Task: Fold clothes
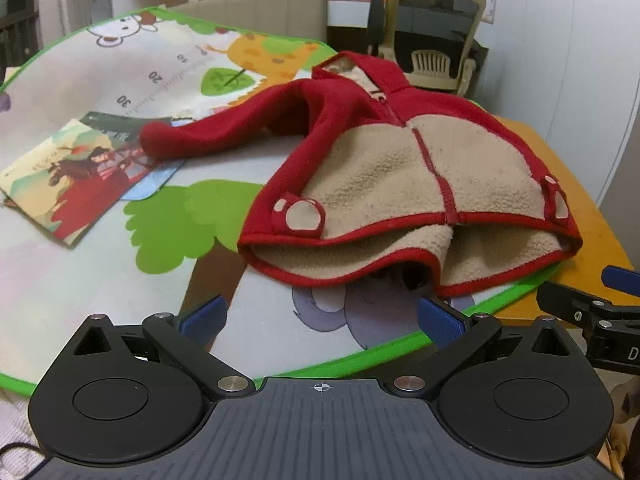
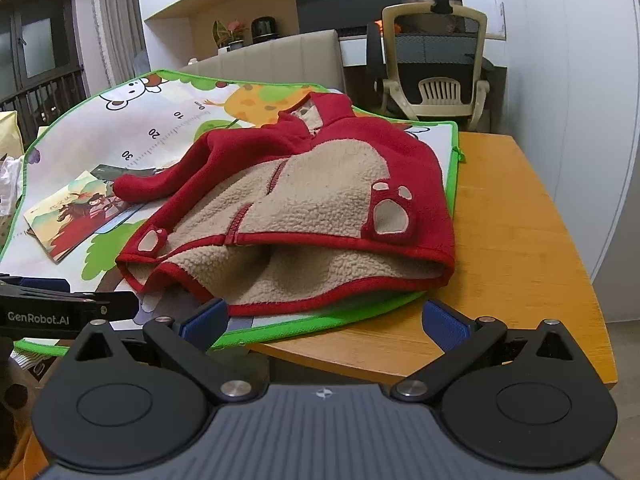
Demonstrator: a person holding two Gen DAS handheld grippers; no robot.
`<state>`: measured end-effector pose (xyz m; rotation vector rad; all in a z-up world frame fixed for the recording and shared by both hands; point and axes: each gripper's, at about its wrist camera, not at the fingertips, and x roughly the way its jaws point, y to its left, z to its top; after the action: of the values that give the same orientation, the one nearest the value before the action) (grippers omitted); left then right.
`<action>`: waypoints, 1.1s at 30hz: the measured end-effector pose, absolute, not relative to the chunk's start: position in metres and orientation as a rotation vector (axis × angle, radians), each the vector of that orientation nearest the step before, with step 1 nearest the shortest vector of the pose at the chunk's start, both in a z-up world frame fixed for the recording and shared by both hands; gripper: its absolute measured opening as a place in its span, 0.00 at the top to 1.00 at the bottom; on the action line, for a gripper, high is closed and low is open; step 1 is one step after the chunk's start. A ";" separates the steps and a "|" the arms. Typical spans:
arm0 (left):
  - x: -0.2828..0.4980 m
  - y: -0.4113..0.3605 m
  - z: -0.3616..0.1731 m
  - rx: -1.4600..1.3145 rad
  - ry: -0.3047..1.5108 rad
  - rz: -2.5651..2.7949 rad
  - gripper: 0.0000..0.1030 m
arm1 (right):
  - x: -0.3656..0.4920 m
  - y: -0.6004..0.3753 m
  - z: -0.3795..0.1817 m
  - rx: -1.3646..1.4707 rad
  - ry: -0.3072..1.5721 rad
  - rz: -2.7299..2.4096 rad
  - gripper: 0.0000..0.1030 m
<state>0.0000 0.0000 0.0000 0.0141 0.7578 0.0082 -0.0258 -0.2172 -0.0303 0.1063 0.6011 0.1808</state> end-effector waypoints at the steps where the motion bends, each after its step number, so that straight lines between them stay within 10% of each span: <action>1: 0.000 0.000 0.000 0.016 0.751 0.009 0.00 | -0.026 -0.217 -0.031 0.107 0.601 0.181 0.00; 33: -0.002 -0.001 -0.001 0.003 0.744 -0.010 0.00 | -0.027 -0.219 -0.037 0.127 0.617 0.187 0.00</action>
<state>-0.0017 -0.0013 -0.0007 0.0027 0.7441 -0.0097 -0.0267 -0.2192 -0.0371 0.1268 0.6168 0.1871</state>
